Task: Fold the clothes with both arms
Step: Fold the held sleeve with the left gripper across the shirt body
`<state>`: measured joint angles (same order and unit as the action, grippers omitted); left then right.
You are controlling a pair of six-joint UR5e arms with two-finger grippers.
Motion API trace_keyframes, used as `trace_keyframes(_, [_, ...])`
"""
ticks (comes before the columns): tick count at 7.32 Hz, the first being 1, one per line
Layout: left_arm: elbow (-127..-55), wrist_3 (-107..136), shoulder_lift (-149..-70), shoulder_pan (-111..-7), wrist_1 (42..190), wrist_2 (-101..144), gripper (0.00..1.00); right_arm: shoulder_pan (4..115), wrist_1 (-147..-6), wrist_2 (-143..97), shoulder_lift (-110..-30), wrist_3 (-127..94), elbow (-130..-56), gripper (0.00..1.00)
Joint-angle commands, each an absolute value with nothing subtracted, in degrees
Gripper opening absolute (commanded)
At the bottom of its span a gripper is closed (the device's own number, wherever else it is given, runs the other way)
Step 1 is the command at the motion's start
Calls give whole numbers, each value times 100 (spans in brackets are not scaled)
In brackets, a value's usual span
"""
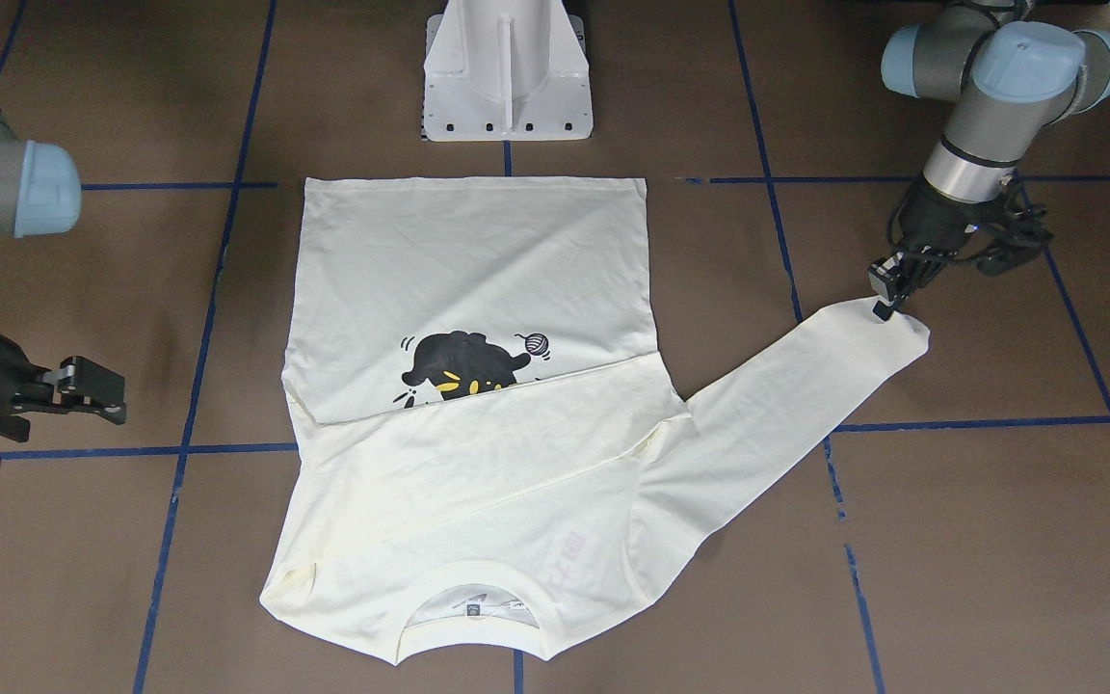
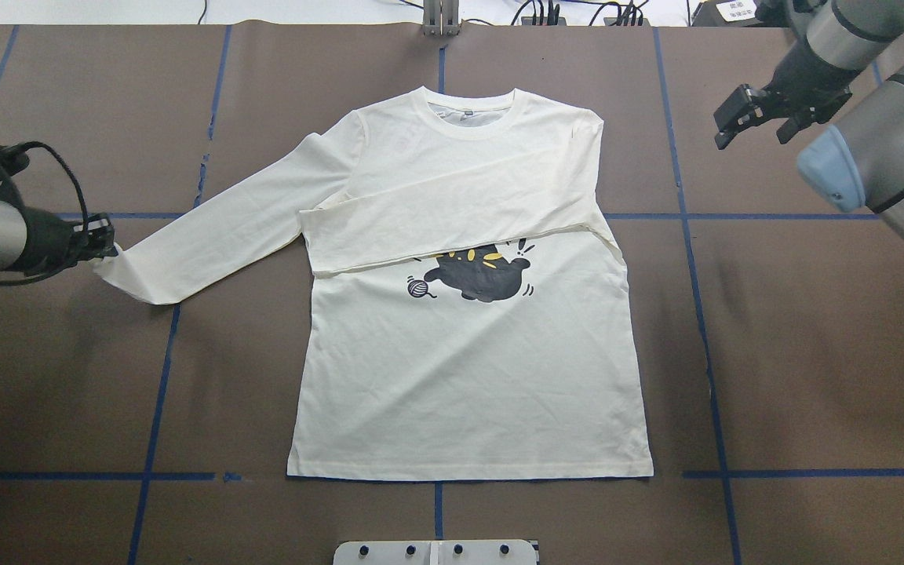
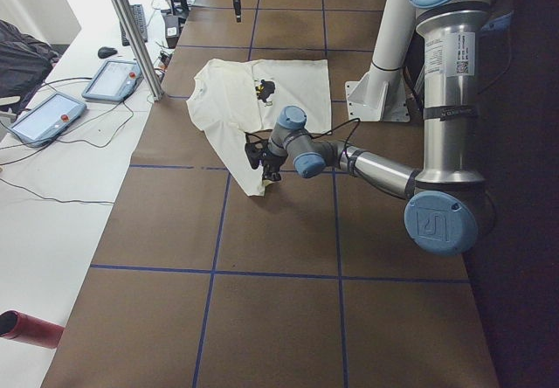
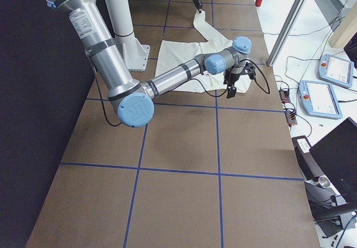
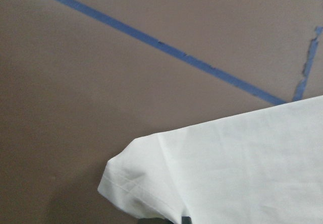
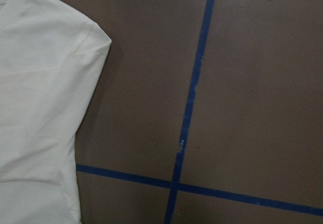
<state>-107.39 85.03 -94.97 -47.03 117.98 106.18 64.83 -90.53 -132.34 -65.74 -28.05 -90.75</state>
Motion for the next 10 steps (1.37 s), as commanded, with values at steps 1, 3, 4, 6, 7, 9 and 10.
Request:
trace_keyframes(1, [-10409,8560,-11793,-4755,9783,10608,0,6653,-9044,-13351,-7214,-2795,-9316,100])
trace_keyframes(3, [-10267,8560,-12740,-4555,9659,10600,0,6653,-9044,-13307,-7400,-2804,-9360,100])
trace_keyframes(4, [-9918,8587,-13449,-4440,9650,10600,0,6653,-9044,-13315,-7392,-2804,-9360,100])
trace_keyframes(6, [-9205,9258,-14471,-4011,9703,10556,0,6653,-9044,-13316,-7357,-2847,-9352,100])
trace_keyframes(7, [-8741,9612,-14858,-3434,9729,9999,0,6653,-9044,-13315,-7356,-2856,-9352,100])
trace_keyframes(9, [-7356,10316,-15194,-2875,10944,9326,0,6653,-9035,-13315,-7391,-2865,-9360,100])
trace_keyframes(10, [-6478,10510,-15701,-2735,11082,9325,0,6653,-9035,-13324,-7400,-2865,-9360,100])
